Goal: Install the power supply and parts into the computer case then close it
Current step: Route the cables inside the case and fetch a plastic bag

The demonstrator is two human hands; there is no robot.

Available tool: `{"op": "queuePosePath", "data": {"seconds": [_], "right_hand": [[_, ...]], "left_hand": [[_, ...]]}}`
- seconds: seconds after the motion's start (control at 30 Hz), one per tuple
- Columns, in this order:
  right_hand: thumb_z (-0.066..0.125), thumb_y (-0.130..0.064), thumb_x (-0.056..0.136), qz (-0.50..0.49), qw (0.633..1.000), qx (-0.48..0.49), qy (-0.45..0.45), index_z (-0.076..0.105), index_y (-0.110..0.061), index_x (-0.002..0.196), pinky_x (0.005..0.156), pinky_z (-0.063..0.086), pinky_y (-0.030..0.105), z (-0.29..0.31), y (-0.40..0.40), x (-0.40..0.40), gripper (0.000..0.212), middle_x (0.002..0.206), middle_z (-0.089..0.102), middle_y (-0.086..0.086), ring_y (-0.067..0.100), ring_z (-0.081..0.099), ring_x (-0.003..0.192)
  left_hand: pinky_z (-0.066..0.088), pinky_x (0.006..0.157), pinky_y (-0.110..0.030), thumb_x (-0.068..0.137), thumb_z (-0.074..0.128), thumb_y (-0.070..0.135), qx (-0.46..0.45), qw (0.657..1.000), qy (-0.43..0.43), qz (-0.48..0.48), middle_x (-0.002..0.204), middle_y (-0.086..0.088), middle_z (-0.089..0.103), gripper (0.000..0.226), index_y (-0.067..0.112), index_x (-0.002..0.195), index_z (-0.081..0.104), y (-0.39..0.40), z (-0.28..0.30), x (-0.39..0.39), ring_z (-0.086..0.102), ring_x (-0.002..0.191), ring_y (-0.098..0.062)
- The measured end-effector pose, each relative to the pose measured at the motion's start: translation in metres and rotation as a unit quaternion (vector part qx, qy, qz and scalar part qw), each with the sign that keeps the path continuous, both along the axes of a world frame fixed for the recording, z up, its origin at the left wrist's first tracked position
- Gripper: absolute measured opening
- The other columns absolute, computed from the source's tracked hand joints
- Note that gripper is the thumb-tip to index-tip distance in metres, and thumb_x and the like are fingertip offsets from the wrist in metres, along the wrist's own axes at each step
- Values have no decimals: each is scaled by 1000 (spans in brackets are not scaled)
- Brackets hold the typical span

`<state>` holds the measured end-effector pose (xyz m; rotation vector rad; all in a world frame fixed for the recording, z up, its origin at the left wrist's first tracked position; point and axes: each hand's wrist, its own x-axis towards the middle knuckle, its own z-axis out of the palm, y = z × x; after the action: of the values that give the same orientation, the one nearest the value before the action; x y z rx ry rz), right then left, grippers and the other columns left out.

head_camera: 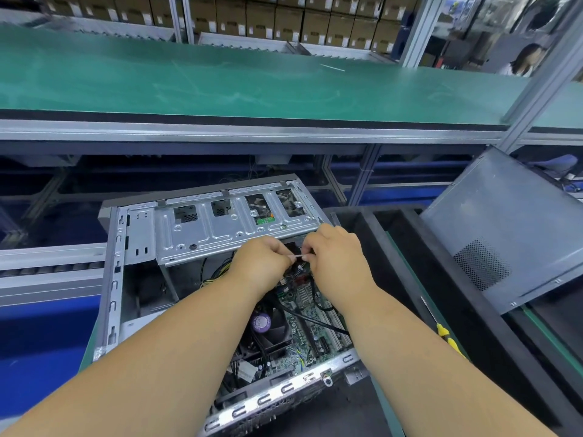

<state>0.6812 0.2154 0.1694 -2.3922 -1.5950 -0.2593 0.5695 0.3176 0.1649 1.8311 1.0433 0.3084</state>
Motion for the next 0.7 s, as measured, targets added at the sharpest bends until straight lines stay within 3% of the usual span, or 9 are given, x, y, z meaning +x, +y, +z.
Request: {"op": "queuePosePath", "data": {"seconds": [0.17, 0.3, 0.37, 0.43, 0.5, 0.63, 0.7], "right_hand": [[63, -20, 92, 12, 1000, -18, -15, 64, -24, 91, 72, 22, 33, 0, -1, 0, 5, 94, 56, -4, 22, 48, 92], [61, -22, 93, 12, 999, -27, -14, 65, -26, 91, 74, 22, 33, 1, -1, 0, 6, 92, 55, -6, 20, 49, 90], [61, -22, 93, 11, 999, -27, -13, 64, -28, 91, 75, 22, 33, 0, 0, 1, 7, 90, 54, -7, 19, 48, 90], [62, -23, 93, 6, 1000, -25, -14, 64, -29, 89, 76, 23, 34, -1, 1, 1, 8, 89, 53, -8, 19, 48, 90], [62, -23, 92, 4, 1000, -27, -14, 63, -29, 87, 77, 22, 35, -2, 1, 1, 7, 88, 52, -7, 20, 46, 89], [62, -20, 87, 6, 999, -34, -17, 62, -28, 86, 79, 24, 36, -1, 1, -1, 8, 88, 51, -5, 21, 46, 90], [61, -17, 85, 8, 999, -35, -18, 62, -27, 86, 80, 24, 36, -1, 0, -1, 10, 88, 52, -5, 22, 46, 91]], "left_hand": [[49, 69, -26, 82, 72, 27, -8, 998, 59, 19, 76, 3, 69, 15, 25, 67, 68, 0, -4, -1, 63, 77, -18], [54, 76, -30, 81, 74, 24, -53, 995, 72, 44, 77, -2, 72, 15, 23, 66, 71, 2, -10, 5, 66, 76, -21], [53, 72, -27, 85, 71, 19, -120, 988, 86, 43, 68, -3, 71, 15, 14, 70, 71, 6, -13, 13, 67, 65, -18], [45, 60, -22, 91, 64, 13, -190, 976, 100, 45, 51, 0, 63, 22, 10, 69, 65, 11, -16, 16, 59, 42, -8], [39, 55, -22, 93, 60, 8, -219, 971, 82, 53, 52, -2, 60, 22, 9, 71, 64, 13, -20, 14, 53, 34, -6], [42, 60, -23, 92, 61, 7, -216, 969, 90, 74, 49, -2, 59, 22, 7, 70, 64, 12, -19, 16, 53, 46, -11], [44, 68, -25, 89, 63, 9, -190, 974, 93, 80, 62, -5, 68, 13, 6, 78, 69, 11, -16, 17, 59, 58, -16]]}}
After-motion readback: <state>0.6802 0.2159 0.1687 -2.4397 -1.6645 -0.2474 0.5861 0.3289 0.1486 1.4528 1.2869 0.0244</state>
